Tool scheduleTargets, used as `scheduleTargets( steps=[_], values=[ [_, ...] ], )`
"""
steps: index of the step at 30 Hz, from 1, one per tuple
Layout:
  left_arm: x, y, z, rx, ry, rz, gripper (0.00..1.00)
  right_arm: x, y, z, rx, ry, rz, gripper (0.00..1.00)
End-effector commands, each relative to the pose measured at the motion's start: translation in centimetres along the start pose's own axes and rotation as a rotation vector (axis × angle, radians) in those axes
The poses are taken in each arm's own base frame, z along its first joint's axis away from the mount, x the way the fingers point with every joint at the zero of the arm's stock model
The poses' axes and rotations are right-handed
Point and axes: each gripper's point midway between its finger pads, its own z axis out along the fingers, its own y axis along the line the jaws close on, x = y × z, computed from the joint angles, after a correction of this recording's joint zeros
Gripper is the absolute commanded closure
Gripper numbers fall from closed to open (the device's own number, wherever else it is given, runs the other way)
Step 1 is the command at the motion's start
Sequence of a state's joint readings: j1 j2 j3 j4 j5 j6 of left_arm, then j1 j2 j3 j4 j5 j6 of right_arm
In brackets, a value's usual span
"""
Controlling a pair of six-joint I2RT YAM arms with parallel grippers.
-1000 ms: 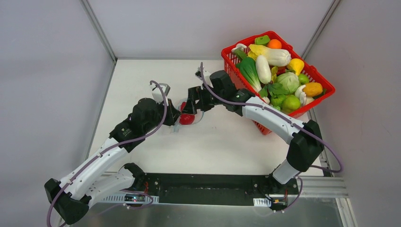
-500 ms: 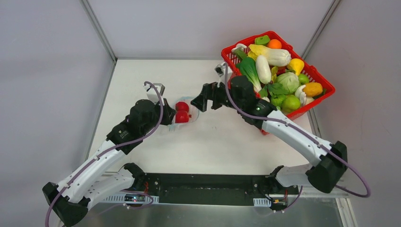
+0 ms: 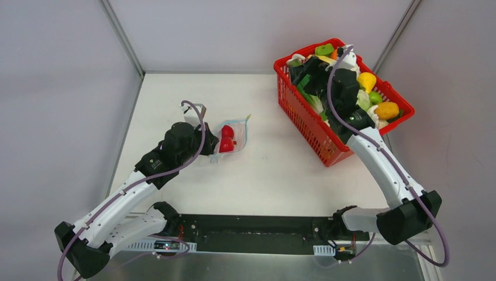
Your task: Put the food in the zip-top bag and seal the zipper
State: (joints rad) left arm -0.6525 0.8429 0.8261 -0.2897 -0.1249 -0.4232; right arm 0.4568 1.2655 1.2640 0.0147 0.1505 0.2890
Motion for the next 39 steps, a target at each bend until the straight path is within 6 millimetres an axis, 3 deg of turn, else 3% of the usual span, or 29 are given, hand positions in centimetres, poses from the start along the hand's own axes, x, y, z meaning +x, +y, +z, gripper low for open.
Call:
scheduleTargets(
  steps=[1,6,11,14,20,31,39],
  values=[
    [-1.0,0.1,-0.3,-0.005,-0.038,-0.018,1.0,-5.3,0.2,1.1,0.012,-0.129,0.042,0.1],
    [-1.0,0.1,-0.3,-0.001,-0.037,-0.013,1.0,-5.5,-1.3,3.7,0.064,-0.106,0.03,0.2],
    [-0.9,0.0,-0.5,0.009,-0.033,0.003,1.0,-3.9,-2.4,6.4,0.096,-0.052,0.002,0.28],
    [-0.6,0.1,-0.7,0.009,-0.024,0.02,1.0,-3.1,-3.7,7.6,0.142,-0.032,-0.006,0.3],
    [-0.2,0.4,-0.9,0.005,-0.011,0.039,1.0,-1.7,-4.6,10.1,0.159,0.034,-0.016,0.31],
    [0.2,0.1,-0.5,0.02,0.009,0.041,1.0,-1.0,-8.4,14.5,0.302,0.025,-0.028,0.34],
    [0.0,0.1,-0.5,0.018,0.006,0.044,1.0,-1.2,-8.9,16.8,0.298,0.001,-0.012,0.46]
  ],
)
